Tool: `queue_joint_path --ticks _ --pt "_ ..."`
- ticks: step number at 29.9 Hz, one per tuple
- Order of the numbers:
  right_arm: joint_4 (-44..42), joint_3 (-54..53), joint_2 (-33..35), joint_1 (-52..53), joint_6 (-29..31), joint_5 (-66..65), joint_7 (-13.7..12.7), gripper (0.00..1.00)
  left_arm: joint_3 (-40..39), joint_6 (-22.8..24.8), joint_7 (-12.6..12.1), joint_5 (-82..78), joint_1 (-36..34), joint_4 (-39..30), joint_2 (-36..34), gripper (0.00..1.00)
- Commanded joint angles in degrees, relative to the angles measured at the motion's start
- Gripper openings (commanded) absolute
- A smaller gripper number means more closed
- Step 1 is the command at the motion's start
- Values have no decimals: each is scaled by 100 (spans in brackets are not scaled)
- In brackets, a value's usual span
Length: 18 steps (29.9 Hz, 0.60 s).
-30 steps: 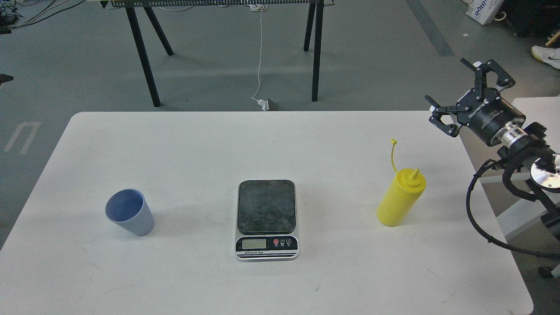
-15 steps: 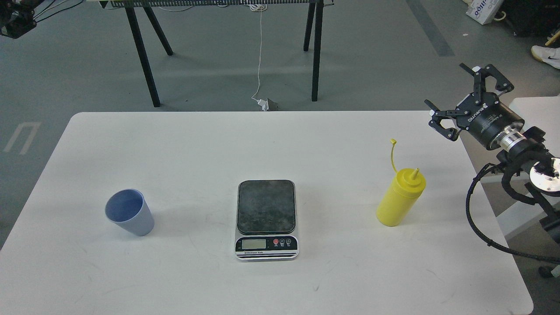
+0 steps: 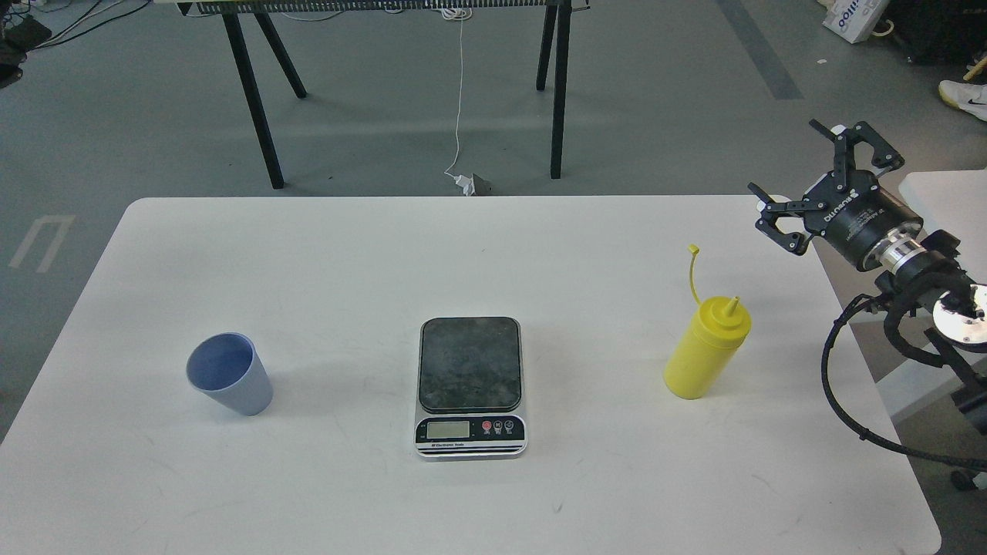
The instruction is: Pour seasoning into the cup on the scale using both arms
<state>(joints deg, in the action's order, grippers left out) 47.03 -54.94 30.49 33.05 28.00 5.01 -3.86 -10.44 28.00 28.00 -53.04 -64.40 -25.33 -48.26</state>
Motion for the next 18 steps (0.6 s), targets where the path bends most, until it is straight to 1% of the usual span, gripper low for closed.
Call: queue_joint_path --ticks 1,3,5,7,10,13,18 --pt "-1 1 -8 -9 0 0 8 100 857 0 0 -819 -64 -77 -16 100" --pt "-1 1 -34 -18 0 0 -1 100 1052 0 0 -1250 -99 -313 -77 100" --pt "-9 1 -61 -18 0 0 -1 100 1070 0 0 -1838 -116 -629 -253 100" --pt "-9 1 -70 -18 0 0 -1 100 1070 0 0 -2611 -212 -1156 -359 100" --pt "-9 1 -79 -53 0 0 8 100 1062 0 0 -3587 -327 -1772 -368 100" --pt "-9 1 -70 -62 0 0 8 100 1062 0 0 -4099 -336 -2308 -368 100" --pt "-9 1 -78 -71 0 -9 8 100 1132 0 0 -4924 -336 -3003 -359 100"
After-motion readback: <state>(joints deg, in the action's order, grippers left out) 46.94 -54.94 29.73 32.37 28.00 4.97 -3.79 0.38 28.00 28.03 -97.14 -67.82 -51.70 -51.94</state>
